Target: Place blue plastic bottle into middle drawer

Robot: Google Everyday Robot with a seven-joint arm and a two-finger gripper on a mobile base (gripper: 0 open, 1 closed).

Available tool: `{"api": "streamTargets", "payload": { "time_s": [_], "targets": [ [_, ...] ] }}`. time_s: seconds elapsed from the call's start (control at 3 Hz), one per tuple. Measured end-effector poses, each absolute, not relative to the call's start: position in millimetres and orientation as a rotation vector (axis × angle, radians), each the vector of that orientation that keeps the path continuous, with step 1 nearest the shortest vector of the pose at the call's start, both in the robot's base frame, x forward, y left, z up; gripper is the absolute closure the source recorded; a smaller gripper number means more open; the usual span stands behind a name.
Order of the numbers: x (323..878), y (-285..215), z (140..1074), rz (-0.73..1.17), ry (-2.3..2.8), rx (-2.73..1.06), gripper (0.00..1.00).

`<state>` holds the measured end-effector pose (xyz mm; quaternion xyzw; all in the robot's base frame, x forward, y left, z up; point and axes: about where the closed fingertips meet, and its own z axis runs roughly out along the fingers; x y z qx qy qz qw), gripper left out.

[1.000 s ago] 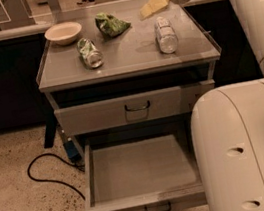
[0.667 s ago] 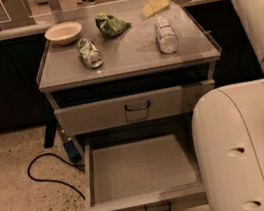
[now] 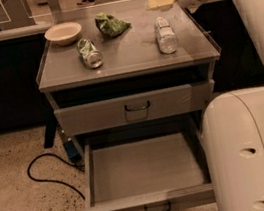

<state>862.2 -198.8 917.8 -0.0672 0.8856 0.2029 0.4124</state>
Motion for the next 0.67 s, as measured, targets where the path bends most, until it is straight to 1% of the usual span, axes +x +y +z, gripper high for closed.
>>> {"api": "streamTargets", "payload": {
  "time_s": [0.33, 0.67],
  "targets": [
    [877.1, -198.3, 927.6, 0.557, 2.171, -0.043, 0.00],
    [877.1, -198.3, 927.5, 0.557, 2.171, -0.043, 0.00]
  ]
}}
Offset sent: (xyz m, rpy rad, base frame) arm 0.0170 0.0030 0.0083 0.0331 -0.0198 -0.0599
